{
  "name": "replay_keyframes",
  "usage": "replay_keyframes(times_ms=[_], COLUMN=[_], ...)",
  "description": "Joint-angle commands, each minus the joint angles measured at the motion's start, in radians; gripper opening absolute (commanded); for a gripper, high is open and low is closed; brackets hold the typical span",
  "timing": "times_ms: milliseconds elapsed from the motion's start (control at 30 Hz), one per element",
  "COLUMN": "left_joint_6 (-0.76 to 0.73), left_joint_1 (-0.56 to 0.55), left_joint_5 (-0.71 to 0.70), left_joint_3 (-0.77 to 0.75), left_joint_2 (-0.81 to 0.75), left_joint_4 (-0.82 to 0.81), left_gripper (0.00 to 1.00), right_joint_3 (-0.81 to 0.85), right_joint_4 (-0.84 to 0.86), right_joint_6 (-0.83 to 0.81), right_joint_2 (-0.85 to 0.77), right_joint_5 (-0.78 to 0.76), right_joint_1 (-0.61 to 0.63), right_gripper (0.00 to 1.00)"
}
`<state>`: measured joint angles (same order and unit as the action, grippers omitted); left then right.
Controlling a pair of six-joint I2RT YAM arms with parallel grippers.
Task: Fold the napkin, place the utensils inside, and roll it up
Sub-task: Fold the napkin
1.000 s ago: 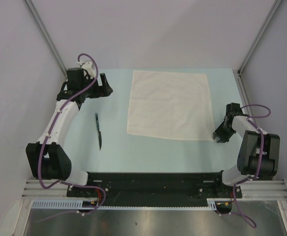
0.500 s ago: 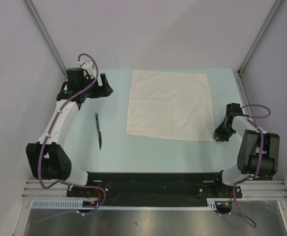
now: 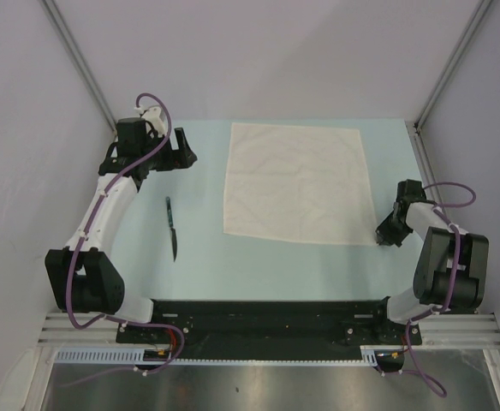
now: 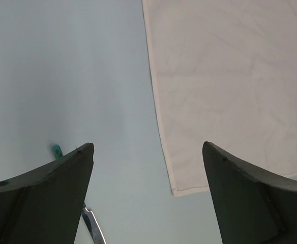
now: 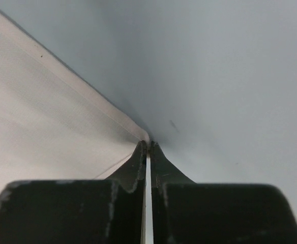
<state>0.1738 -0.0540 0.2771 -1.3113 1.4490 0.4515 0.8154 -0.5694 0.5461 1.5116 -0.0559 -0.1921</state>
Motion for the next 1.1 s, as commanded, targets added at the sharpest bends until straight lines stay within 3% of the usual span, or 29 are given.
replay_keyframes(times_ms=[0, 333, 533, 733, 1067], left_joint_6=[-0.023, -0.022, -0.016, -0.011, -0.022], left_joint_1=[0.000, 0.000, 0.000, 0.000, 0.000], left_joint_5=[0.024, 0.030, 0.039, 0.050, 0.024], left_joint_3=[-0.025, -0.026, -0.028, -0.028, -0.031], left_joint_2=[-0.036, -0.033, -0.027, -0.027, -0.033], left_joint_4=[-0.016, -0.014, -0.014, -0.016, -0.008], left_gripper=[0.91, 0.91, 0.92, 0.91, 0.91], right_joint_3=[0.010, 0.019, 0.114, 0.333, 0.834], right_joint_4=[-0.037, -0.080, -0.084, -0.012, 0.077], right_joint_6=[-0.034, -0.066, -0.037, 0.017, 0.055], right_joint_2=[-0.059, -0.136, -0.122, 0.059, 0.565], right_joint_5=[-0.094, -0.117, -0.104, -0.116, 0.007], right_joint_1=[-0.053, -0.130, -0.051, 0.144, 0.402], right_gripper=[0.00, 0.00, 0.00, 0.00, 0.00])
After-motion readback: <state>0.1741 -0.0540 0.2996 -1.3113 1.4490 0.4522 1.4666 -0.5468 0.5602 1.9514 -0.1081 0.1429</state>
